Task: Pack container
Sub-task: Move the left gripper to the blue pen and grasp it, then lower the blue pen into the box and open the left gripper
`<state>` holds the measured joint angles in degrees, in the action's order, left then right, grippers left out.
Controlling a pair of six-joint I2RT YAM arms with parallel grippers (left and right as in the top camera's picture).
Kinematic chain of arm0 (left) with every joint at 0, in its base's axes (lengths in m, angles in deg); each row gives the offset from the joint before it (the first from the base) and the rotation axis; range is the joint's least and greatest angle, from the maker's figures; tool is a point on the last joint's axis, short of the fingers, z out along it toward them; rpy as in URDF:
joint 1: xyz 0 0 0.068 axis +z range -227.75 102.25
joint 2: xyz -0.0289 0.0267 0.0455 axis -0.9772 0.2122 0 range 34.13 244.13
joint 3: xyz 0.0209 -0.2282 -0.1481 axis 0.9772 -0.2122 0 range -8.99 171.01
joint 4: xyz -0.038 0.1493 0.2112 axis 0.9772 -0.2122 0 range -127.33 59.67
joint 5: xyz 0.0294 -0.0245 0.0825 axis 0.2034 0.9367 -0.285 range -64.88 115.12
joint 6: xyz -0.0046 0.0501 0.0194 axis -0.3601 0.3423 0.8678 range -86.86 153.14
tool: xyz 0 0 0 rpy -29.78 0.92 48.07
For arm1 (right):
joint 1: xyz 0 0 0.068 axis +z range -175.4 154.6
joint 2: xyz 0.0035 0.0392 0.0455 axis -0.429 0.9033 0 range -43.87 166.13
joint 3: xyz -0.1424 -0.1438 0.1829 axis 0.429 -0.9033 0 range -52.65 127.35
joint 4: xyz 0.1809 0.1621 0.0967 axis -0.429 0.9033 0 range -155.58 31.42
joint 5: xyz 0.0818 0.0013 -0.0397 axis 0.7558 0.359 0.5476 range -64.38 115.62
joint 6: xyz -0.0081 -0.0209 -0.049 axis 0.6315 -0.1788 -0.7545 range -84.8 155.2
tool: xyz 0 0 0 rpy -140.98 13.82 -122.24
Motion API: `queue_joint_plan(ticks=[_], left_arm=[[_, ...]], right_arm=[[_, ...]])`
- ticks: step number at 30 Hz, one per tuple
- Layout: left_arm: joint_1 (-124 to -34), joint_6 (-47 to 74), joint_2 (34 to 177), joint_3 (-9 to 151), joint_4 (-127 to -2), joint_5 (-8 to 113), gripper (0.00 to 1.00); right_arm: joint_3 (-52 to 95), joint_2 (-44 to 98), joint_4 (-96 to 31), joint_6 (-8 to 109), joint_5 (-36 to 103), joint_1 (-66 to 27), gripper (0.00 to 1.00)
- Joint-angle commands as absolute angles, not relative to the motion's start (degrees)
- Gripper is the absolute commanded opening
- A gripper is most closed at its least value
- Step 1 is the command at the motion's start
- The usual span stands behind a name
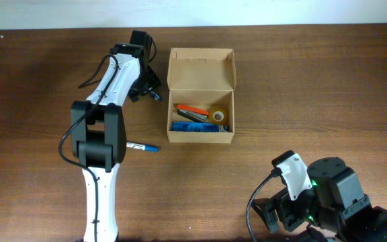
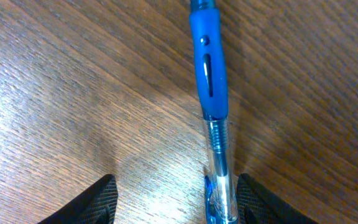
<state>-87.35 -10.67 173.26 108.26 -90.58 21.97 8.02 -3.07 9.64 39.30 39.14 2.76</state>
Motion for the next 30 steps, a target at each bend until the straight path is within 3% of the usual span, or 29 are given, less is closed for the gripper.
queue_joint_plan(ticks=[1, 9, 30], left_arm=[[-87.2, -11.2, 175.0, 109.1, -90.8, 22.2, 0.6], [-87.2, -11.2, 176.2, 109.1, -92.1, 22.4, 0.59], [-87.2, -11.2, 176.2, 109.2, -93.9, 21.0, 0.02]], right_arm=[[8.8, -3.3, 9.5, 39.3, 39.1, 3.0, 0.99], [8.8, -3.3, 9.5, 39.3, 39.1, 3.0, 0.99], [8.8, -3.3, 9.5, 39.3, 39.1, 3.0, 0.99]])
